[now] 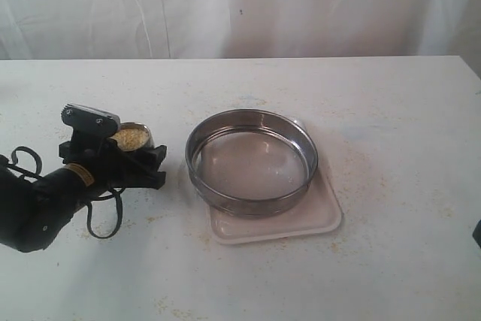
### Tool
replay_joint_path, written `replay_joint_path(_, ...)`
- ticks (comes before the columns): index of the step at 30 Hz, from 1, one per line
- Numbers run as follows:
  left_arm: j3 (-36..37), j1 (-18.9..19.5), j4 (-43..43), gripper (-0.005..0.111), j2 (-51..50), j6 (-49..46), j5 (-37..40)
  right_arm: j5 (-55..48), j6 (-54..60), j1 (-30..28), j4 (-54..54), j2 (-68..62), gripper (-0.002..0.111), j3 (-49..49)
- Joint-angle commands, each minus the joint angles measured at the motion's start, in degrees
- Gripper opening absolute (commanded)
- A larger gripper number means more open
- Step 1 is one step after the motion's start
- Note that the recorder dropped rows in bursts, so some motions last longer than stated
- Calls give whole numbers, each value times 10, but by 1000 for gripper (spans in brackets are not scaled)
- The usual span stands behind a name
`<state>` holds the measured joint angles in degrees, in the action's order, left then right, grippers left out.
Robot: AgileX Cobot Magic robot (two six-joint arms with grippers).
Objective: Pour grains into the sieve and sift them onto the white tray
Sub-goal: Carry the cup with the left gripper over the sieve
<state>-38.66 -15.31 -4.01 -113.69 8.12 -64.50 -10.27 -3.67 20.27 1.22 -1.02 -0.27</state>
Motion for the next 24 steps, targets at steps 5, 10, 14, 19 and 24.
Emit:
replay_joint_path(5,11,-1,-1,0,24,-4,-5,5,0,-4,-2,4,0,3)
replay_joint_path(10,20,-4,-11,0,45,-4,4,5,0,-4,-2,4,0,3)
replay_joint_path(14,19,-20,-7,0,81,-25,33,5,0,-4,-2,4,0,3)
replay_joint_path(19,18,-31,6,0,112,-46,66,5,0,-4,-2,4,0,3)
replay_joint_path(24,9,-38,6,0,141,-56,116,5,0,-4,-2,4,0,3)
